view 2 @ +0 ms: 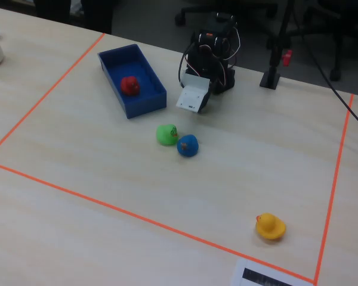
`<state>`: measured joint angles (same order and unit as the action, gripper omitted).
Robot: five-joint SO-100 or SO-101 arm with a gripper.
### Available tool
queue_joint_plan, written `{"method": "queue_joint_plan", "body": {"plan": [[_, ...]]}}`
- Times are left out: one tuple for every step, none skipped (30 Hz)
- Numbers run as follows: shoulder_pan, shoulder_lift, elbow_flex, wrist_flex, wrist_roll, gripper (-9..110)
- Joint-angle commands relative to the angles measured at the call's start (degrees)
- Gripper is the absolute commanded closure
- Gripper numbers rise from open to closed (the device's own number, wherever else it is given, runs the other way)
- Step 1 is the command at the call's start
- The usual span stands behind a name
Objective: Grasp red duck and put it into box.
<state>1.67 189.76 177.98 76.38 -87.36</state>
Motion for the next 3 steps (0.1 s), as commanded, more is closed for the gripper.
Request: {"method": "queue_joint_plan", "body": {"plan": [[-0.44,-0.09,0.26,0.09,0.70,101],[-0.44,-0.09,0.26,0.09,0.70,101],[-0.44,-0.09,0.26,0.09,0.70,101]]}}
